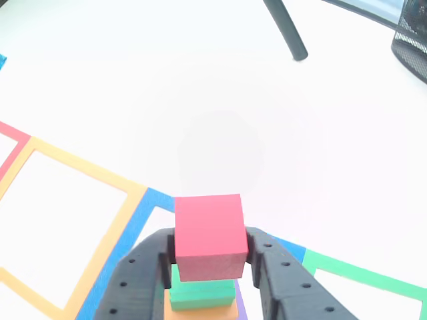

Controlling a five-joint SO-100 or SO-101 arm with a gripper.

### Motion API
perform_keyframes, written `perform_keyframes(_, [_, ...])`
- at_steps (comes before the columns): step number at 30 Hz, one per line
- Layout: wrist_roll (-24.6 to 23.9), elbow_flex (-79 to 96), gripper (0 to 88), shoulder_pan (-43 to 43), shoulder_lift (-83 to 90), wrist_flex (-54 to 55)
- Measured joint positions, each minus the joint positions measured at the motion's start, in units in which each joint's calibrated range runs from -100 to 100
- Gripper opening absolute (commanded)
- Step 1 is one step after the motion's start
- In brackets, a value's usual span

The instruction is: Tower of hanoi

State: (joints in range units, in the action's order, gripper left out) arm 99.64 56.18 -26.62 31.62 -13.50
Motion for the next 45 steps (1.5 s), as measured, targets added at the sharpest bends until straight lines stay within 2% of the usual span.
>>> perform_keyframes(8, [0.0,1.2,0.8,0.0,-10.1,12.9])
perform_keyframes(36, [0.0,5.2,1.9,-0.5,-13.2,18.9])
perform_keyframes(39, [0.0,5.6,4.3,-0.5,-13.2,18.9])
perform_keyframes(45, [0.0,7.9,15.4,0.1,-13.3,21.5])
